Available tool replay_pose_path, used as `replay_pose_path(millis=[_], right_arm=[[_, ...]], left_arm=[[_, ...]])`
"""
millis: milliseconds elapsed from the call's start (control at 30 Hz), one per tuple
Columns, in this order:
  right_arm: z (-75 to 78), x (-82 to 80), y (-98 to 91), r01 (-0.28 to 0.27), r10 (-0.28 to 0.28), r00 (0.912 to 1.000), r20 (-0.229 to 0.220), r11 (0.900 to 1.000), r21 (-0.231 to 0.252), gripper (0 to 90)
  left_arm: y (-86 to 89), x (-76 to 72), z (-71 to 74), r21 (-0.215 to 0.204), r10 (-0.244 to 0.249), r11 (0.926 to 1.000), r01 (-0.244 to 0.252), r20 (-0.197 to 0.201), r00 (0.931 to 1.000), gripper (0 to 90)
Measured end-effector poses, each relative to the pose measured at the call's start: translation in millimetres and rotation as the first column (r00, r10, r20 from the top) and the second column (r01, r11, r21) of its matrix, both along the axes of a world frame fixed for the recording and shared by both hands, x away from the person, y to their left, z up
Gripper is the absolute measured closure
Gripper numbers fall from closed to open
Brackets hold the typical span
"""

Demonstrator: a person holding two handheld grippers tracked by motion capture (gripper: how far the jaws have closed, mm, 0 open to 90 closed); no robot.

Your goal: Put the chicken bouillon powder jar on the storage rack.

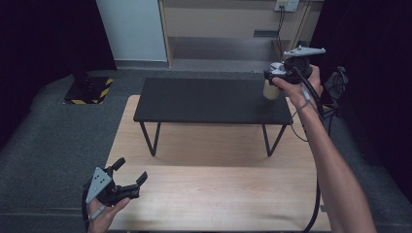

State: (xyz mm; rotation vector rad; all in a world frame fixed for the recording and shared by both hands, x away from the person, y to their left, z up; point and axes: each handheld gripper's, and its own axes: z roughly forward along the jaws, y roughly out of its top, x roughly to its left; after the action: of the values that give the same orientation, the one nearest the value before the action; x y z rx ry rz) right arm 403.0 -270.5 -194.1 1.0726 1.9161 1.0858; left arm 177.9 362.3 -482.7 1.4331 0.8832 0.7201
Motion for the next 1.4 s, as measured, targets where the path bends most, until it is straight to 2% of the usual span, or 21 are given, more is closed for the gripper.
replay_pose_path(millis=[333, 367, 500, 600, 667, 733, 767, 800, 833, 867, 967, 1000, 1067, 1100, 1167, 1200, 1233, 1267, 1300, 1333, 1400], right_arm=[[-18.6, 18.1, -0.9, 0.017, -0.016, 0.9991, -0.038, 0.9997, 0.019, 34.8], [-24.5, 18.6, -4.9, 0.023, -0.021, 0.9991, -0.035, 0.9983, 0.053, 34.7], [-28.6, 19.0, -11.4, 0.029, -0.025, 0.999, -0.037, 0.9955, 0.09, 34.5], [-35.7, 16.2, -23.9, 0.029, -0.024, 0.9992, -0.031, 0.9847, 0.172, 25.8], [-35.5, 10.6, -25.7, 0.037, -0.035, 0.9992, -0.017, 0.9835, 0.177, 19.6], [-36.1, 7.0, -29.0, 0.034, -0.032, 0.9994, -0.009, 0.979, 0.201, 18.1], [-33.4, -0.2, -34.8, 0.021, -0.02, 0.9998, -0.007, 0.9746, 0.223, 13.2], [-33.4, -0.2, -34.8, 0.021, -0.02, 0.9998, -0.007, 0.9746, 0.223, 13.2], [-30.3, -10.0, -42.3, -0.007, 0.006, 1.0, 0.006, 0.9686, 0.249, 10.9], [-30.3, -10.0, -42.3, -0.007, 0.006, 1.0, 0.006, 0.9686, 0.249, 10.9], [-23.1, -36.0, -57.6, -0.069, 0.057, 0.9968, 0.056, 0.9663, 0.248, 8.7], [-22.2, -43.6, -62.3, -0.088, 0.072, 0.9948, 0.073, 0.9647, 0.248, 8.1], [-22.8, -59.4, -73.0, -0.127, 0.102, 0.9895, 0.102, 0.9517, 0.28, 7.6], [-22.5, -65.6, -76.3, -0.138, 0.111, 0.9876, 0.111, 0.9491, 0.283, 7.6], [-19.9, -84.6, -83.9, -0.165, 0.134, 0.9827, 0.128, 0.9488, 0.27, 7.3], [-19.9, -84.6, -83.9, -0.165, 0.134, 0.9827, 0.128, 0.9488, 0.27, 7.3], [-20.4, -100.8, -91.1, -0.186, 0.15, 0.9776, 0.148, 0.944, 0.272, 7.2], [-20.4, -100.8, -91.1, -0.186, 0.15, 0.9776, 0.148, 0.944, 0.272, 7.2], [-21.9, -115.4, -97.3, -0.203, 0.165, 0.9737, 0.158, 0.9399, 0.274, 6.8], [-21.9, -115.4, -97.3, -0.203, 0.165, 0.9737, 0.158, 0.9399, 0.274, 6.8], [-26.5, -135.6, -105.0, -0.228, 0.188, 0.9677, 0.168, 0.9368, 0.265, 6.5]], left_arm=[[-1.0, 1.6, -0.2, 0.008, -0.01, 0.9999, 0.01, -0.009, 0.9999, 0.7], [-1.4, 1.7, -0.2, 0.009, -0.01, 0.9999, 0.01, -0.013, 0.9999, 0.7], [-1.6, 2.2, -0.1, 0.011, -0.01, 0.9999, 0.01, -0.011, 0.9999, 0.8], [-1.6, 1.6, 0.1, 0.014, -0.011, 0.9998, 0.011, -0.008, 0.9999, 0.8], [-1.6, 1.4, 0.1, 0.013, -0.011, 0.9999, 0.011, -0.008, 0.9999, 0.8], [-1.5, 1.5, 0.0, 0.012, -0.011, 0.9999, 0.011, -0.008, 0.9999, 0.8], [-1.8, 1.9, 0.0, 0.015, -0.012, 0.9998, 0.012, -0.009, 0.9999, 0.8], [-1.8, 1.9, 0.0, 0.015, -0.012, 0.9998, 0.012, -0.009, 0.9999, 0.8], [-2.3, 2.5, -0.1, 0.015, -0.015, 0.9998, 0.016, -0.008, 0.9998, 0.8], [-2.3, 2.5, -0.1, 0.015, -0.015, 0.9998, 0.016, -0.008, 0.9998, 0.8], [-3.9, 2.7, 0.7, 0.024, -0.024, 0.9994, 0.024, -0.008, 0.9997, 0.8], [-4.2, 2.5, 0.7, 0.023, -0.026, 0.9994, 0.026, -0.007, 0.9996, 0.8], [-4.6, 2.5, 1.0, 0.027, -0.029, 0.9992, 0.029, -0.007, 0.9996, 0.8], [-4.8, 2.6, 1.3, 0.031, -0.029, 0.9991, 0.03, -0.008, 0.9995, 0.8], [-5.0, 2.8, 1.2, 0.032, -0.03, 0.999, 0.03, -0.009, 0.9995, 0.8], [-5.4, 3.0, 1.3, 0.032, -0.031, 0.999, 0.031, -0.009, 0.9995, 0.8], [-6.1, 3.2, 1.4, 0.034, -0.032, 0.9989, 0.032, -0.008, 0.9995, 0.8], [-6.1, 3.2, 1.4, 0.034, -0.032, 0.9989, 0.032, -0.008, 0.9995, 0.8], [-6.5, 3.1, 1.8, 0.039, -0.032, 0.9987, 0.033, -0.01, 0.9994, 0.8], [-6.5, 3.1, 1.8, 0.039, -0.032, 0.9987, 0.033, -0.01, 0.9994, 0.8], [-6.8, 3.1, 1.9, 0.041, -0.031, 0.9986, 0.032, -0.011, 0.9994, 0.8]])
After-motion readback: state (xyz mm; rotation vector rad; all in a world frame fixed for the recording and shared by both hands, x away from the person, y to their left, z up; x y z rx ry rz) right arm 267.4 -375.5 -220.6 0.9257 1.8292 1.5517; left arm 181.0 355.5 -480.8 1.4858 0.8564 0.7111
